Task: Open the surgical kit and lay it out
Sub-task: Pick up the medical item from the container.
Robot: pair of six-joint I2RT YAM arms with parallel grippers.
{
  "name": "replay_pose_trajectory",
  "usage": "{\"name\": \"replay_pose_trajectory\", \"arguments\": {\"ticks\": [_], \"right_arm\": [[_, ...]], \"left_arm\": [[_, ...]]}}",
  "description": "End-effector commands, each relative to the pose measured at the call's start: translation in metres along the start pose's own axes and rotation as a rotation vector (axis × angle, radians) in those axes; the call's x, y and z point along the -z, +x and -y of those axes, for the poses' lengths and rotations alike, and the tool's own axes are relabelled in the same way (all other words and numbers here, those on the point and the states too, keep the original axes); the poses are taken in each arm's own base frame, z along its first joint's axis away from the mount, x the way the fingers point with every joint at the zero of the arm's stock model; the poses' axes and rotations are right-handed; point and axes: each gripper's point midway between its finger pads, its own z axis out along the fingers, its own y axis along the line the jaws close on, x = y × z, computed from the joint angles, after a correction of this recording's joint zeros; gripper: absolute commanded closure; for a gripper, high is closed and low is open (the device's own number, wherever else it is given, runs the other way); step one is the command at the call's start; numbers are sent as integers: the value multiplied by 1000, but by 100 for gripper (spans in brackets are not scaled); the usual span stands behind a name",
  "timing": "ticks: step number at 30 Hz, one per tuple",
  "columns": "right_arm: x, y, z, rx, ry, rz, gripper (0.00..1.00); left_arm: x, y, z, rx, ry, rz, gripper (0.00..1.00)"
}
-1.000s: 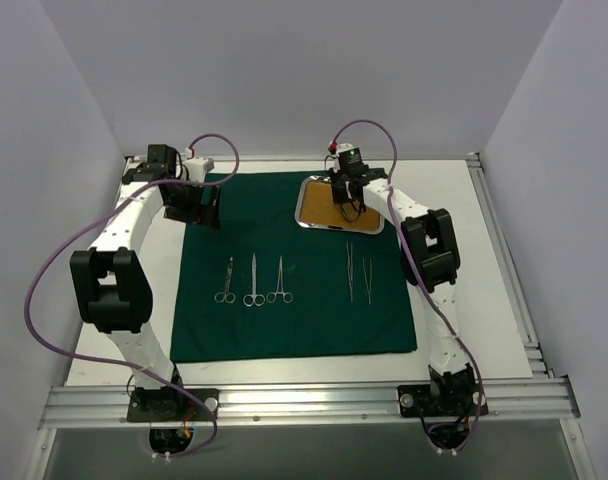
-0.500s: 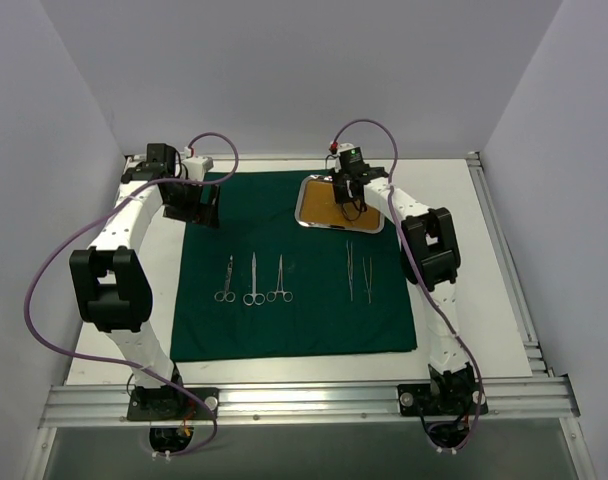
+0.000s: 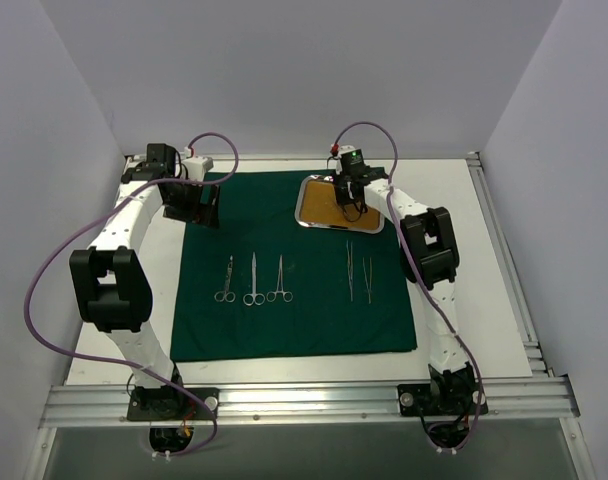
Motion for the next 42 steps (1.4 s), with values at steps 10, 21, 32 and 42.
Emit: {"name": "replay_pose_trajectory", "arguments": {"ticks": [10, 21, 32, 42], "right_arm": [[20, -12, 5, 15, 8, 6, 93], [37, -23, 1, 31, 4, 34, 92], [13, 0, 3, 37, 4, -31, 88], [7, 9, -1, 37, -21, -52, 92]], "left_arm": [[9, -13, -1, -12, -3, 44, 3], [8, -15, 1, -7, 9, 46, 3], [9, -15, 1, -8, 7, 46, 3], [9, -14, 1, -6, 8, 43, 3]]}}
